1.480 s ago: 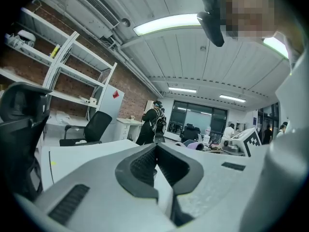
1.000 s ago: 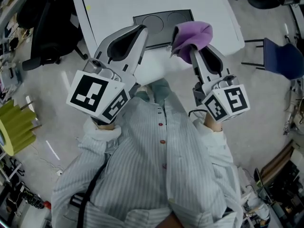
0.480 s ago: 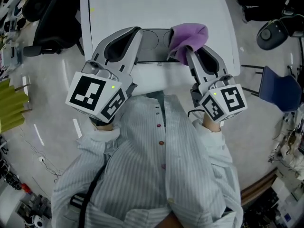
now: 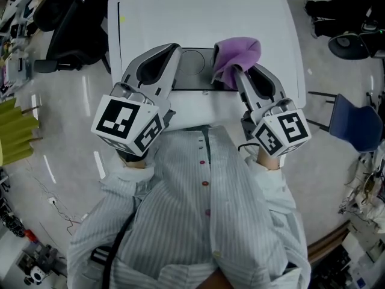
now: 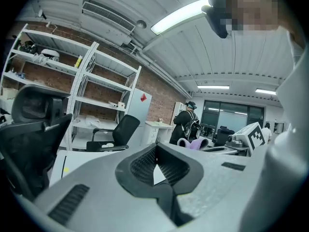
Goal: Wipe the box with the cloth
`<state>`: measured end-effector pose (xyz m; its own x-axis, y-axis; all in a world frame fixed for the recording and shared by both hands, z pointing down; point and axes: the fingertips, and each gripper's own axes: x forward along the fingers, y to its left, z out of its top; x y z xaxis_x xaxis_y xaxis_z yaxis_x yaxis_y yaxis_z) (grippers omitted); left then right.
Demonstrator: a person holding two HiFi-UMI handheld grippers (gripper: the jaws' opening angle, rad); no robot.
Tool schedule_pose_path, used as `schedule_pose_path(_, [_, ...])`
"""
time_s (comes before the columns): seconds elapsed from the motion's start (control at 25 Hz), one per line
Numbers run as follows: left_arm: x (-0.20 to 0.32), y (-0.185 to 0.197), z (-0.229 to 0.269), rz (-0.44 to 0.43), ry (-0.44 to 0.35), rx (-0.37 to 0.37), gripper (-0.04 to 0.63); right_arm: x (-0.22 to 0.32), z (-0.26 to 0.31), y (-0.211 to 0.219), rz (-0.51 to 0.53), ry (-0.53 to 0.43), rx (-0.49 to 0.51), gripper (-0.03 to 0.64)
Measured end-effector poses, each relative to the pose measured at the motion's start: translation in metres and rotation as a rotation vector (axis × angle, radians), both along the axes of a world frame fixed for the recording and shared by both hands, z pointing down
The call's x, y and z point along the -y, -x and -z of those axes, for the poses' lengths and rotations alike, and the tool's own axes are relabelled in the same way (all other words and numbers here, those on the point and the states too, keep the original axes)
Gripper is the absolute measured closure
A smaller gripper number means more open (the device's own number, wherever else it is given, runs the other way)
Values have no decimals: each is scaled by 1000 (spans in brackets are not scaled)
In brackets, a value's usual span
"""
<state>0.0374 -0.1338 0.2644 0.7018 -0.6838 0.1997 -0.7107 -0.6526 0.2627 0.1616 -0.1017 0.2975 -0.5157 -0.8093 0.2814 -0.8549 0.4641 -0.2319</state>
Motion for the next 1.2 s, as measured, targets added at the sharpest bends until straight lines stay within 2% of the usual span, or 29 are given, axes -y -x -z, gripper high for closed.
schedule_pose_path(0.4, [16,20,-45,42,92,19,589,20,-22,26,39,42,2,549])
schedule_pose_path(1.2, [5,44,-183,29,404,105,577,40,-100,82,102,190,-33,549])
